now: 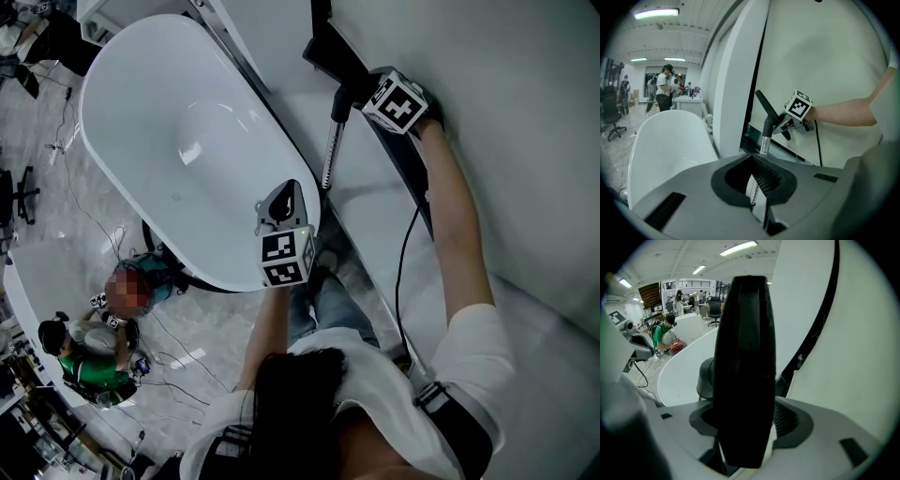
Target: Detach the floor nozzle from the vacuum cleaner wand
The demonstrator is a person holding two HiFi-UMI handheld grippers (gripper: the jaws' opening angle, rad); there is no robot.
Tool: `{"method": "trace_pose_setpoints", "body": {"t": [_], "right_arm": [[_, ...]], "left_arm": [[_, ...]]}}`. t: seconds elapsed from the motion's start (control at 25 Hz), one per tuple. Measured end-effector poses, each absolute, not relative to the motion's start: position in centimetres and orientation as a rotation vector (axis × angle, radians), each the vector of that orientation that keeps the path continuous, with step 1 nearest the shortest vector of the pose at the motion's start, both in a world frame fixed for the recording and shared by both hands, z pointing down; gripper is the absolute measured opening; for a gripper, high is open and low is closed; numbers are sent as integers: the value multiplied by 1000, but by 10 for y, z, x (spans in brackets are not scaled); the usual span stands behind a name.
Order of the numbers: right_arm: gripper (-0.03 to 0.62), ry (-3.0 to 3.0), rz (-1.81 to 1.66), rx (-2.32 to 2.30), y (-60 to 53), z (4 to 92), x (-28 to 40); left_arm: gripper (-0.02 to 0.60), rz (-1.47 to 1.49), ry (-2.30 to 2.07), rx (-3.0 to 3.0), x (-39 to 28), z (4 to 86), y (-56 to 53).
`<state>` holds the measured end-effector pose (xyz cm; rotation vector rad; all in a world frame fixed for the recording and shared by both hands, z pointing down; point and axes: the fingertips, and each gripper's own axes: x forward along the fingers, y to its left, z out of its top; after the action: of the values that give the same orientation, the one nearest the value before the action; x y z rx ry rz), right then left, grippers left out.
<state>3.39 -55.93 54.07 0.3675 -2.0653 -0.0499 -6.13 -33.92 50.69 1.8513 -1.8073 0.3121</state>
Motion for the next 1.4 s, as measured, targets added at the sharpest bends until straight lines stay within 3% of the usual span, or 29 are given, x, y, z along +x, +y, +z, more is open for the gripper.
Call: {"method": "trace_pose_setpoints", "body": {"t": [0.28,0.4,1.16,1.4], "right_arm": [[283,-2060,-59,351,-567,537,31],[212,-2031,-82,359,-564,542,34],[207,-2050,-111,406,-551,532,33],[207,-2068,-127,426,-535,522,41]], "left_arm": [[-4,326,-1829,1825,-68,498,-341],[-5,335,-1817,1831,-67,503,-340],[-1,382,-1645,1978,-49,523,-376],[134,374,-1542,2047,-23,534,-383]]}}
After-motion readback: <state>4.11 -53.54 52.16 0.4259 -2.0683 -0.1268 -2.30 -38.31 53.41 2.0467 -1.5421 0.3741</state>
